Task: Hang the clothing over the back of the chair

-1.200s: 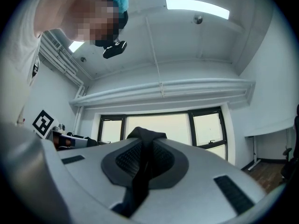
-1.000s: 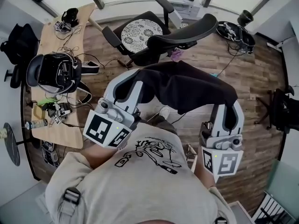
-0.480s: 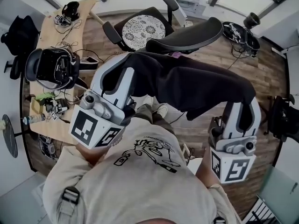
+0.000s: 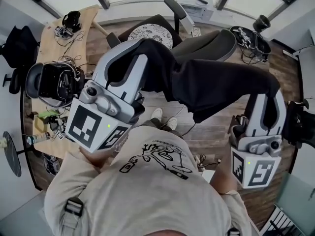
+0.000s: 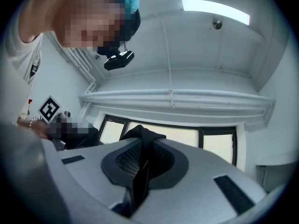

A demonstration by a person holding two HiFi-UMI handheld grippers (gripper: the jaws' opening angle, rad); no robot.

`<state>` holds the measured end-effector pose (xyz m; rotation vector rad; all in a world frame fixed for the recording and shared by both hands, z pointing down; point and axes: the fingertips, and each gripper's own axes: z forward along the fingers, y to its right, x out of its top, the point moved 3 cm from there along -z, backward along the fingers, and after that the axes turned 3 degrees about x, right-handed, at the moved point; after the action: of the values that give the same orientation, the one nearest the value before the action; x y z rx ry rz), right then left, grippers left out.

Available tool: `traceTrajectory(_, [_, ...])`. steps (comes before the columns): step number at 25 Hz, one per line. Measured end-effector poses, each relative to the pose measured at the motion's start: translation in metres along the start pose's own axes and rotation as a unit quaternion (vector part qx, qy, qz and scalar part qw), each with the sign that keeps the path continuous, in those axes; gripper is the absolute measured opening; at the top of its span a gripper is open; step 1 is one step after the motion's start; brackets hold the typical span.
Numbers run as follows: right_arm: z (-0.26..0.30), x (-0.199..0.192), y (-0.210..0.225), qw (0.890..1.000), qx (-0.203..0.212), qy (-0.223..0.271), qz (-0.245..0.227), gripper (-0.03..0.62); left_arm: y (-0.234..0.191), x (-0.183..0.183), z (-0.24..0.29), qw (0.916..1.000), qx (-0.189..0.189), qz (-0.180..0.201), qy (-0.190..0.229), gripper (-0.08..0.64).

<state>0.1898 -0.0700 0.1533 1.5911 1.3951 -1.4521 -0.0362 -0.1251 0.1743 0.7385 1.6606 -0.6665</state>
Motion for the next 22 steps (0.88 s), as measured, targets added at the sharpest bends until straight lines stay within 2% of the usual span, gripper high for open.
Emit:
traceTrajectory(8, [0.05,-0.002,0.015,1.0,-0.01,-0.007,-0.028,0.009,-0.029,0.004,0.044,0.9994,-0.018,0.028,0.003,0.005])
traceTrajectory(13, [0.074,-0.012,0.038,0.999,-0.029,-0.018,-0.041,0.009,-0.049,0.001,0.073,0.9988,-0.01,0.048,0.0,0.006])
traceTrajectory(18, [0.099,-0.041,0.057,0.997,-0.041,-0.052,-0.044,0.01,-0.068,-0.021,0.106,0.998,-0.005,0.054,-0.032,0.006])
traceTrajectory(22, [0.117,-0.079,0.066,0.994,-0.045,-0.09,-0.042,0.009,-0.077,-0.054,0.13,0.9968,-0.003,0.049,-0.064,0.006])
